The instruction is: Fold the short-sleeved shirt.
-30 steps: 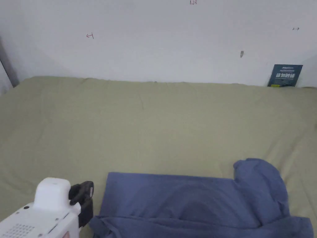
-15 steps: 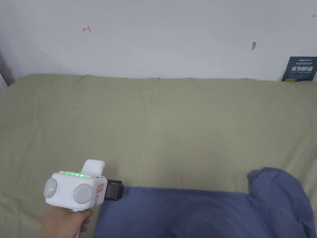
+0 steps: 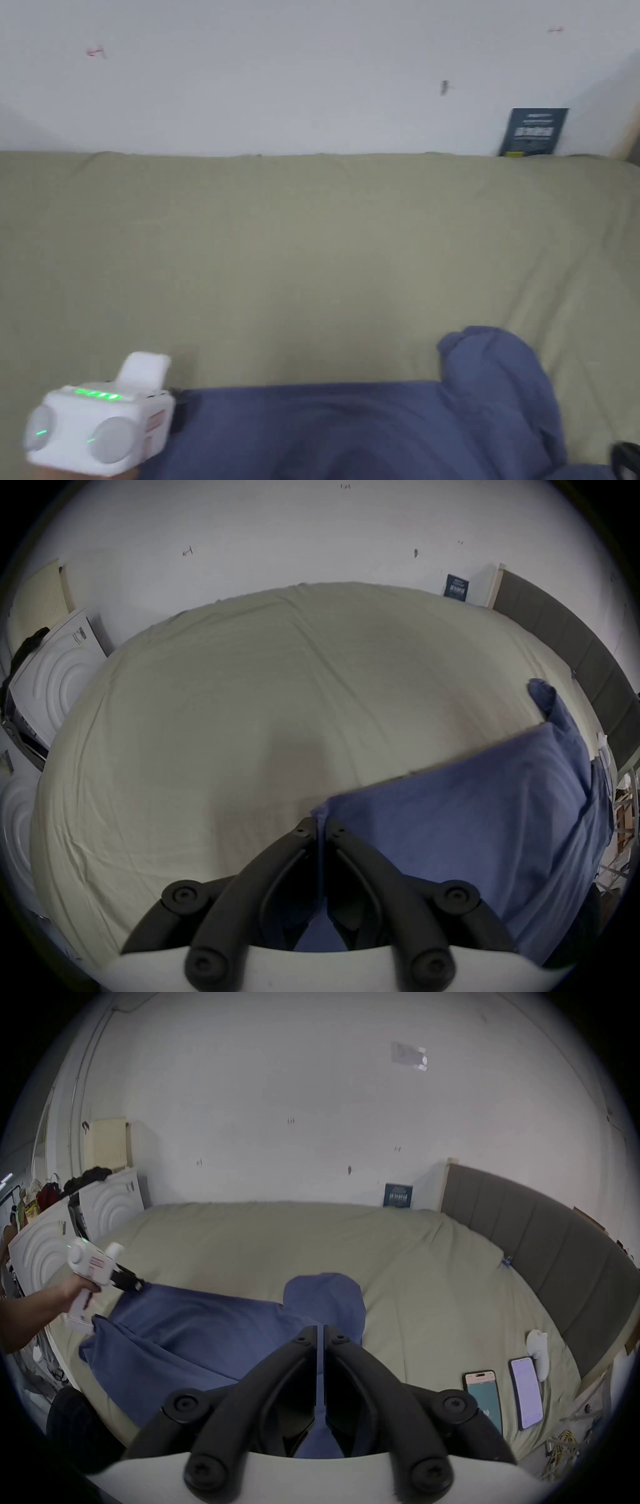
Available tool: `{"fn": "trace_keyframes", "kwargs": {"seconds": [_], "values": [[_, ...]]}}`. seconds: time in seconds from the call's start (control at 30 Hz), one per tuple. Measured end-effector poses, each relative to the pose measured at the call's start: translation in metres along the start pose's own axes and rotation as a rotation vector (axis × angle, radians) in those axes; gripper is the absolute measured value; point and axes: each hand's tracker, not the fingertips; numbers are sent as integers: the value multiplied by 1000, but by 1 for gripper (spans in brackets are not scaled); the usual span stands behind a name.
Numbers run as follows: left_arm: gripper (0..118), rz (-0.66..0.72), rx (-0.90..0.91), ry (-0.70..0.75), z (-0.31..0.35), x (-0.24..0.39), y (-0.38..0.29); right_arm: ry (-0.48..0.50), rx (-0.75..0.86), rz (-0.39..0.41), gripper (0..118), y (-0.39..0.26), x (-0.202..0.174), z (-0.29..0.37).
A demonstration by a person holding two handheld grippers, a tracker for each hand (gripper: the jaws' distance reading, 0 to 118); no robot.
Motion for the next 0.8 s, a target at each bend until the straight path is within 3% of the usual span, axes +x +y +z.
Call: {"fn": "trace_keyframes", "kwargs": {"seconds": [0.13,0.2,0.23,0.3,0.4,0.47,0.5,0.53,0.57,0.63,0.7,0.77,0.8], "values": [[1,25,87,-54,35,-4,-2,73,-199,-36,32,8,38,-89],[1,27,101,-65,54,-1,-2,88,-384,-78,110,13,53,-136],[1,26,108,-71,59,0,-3,74,-354,-61,118,10,59,-153],[1,18,112,-78,75,7,-1,-22,-369,-55,118,10,67,-184],[1,6,116,-79,81,9,-1,-47,-417,-80,118,5,85,-230],[1,4,115,-80,76,8,-1,-82,-427,-54,118,19,78,-241],[1,4,112,-82,75,8,0,-91,-447,-20,118,22,74,-246],[1,4,109,-83,73,9,2,-89,-457,-4,106,23,70,-249],[1,2,106,-80,67,7,1,-61,-467,13,79,25,65,-251],[1,0,97,-78,62,8,4,-43,-502,10,4,32,49,-248],[1,8,89,-85,60,10,7,-38,-497,58,4,33,39,-242],[1,3,82,-81,58,11,8,34,-498,44,4,36,45,-238],[1,-2,80,-76,59,9,7,-2,-441,84,4,41,44,-226]]}}
